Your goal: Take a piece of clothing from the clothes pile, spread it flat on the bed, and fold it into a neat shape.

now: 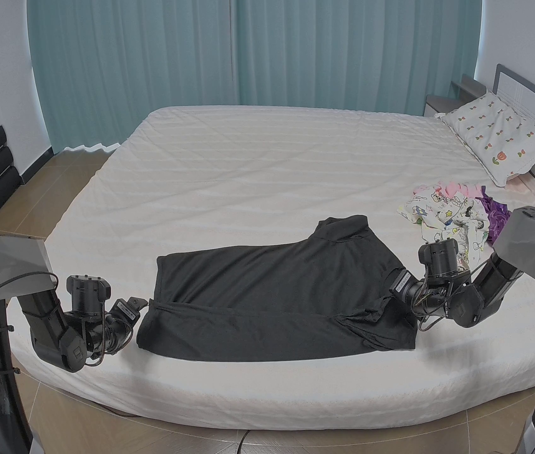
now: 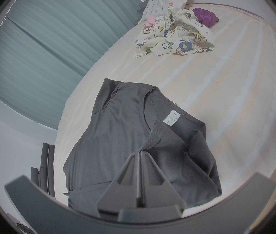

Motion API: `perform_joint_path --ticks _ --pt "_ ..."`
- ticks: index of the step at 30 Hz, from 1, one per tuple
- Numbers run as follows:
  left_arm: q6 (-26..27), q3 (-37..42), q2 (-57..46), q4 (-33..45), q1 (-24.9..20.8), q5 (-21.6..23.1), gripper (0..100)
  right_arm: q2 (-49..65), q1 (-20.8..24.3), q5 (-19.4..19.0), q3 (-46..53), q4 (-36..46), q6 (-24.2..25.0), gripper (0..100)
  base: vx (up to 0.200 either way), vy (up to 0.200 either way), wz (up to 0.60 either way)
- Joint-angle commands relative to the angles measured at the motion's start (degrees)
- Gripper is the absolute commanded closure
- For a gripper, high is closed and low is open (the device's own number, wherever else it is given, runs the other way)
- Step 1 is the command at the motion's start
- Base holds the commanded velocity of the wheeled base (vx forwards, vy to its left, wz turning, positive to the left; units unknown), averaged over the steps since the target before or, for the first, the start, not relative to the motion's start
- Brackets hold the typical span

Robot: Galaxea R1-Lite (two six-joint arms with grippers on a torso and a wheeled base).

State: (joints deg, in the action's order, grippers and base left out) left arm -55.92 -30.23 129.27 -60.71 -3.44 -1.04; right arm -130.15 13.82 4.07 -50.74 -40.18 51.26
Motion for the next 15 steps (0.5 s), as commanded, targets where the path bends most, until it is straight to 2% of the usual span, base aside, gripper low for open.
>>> perform_joint_path --ticks 1,15 --pt "0.02 -0.09 0.11 -0.02 0.01 -0.02 0 4.99 0.50 -0.20 1.52 2.04 -0.02 100 0.000 0.000 0.00" --pt "-0.07 0.00 0.11 -0.02 0.01 -0.02 0 11.85 3.75 -0.03 9.52 5.90 -0.02 100 0.000 0.000 0.00"
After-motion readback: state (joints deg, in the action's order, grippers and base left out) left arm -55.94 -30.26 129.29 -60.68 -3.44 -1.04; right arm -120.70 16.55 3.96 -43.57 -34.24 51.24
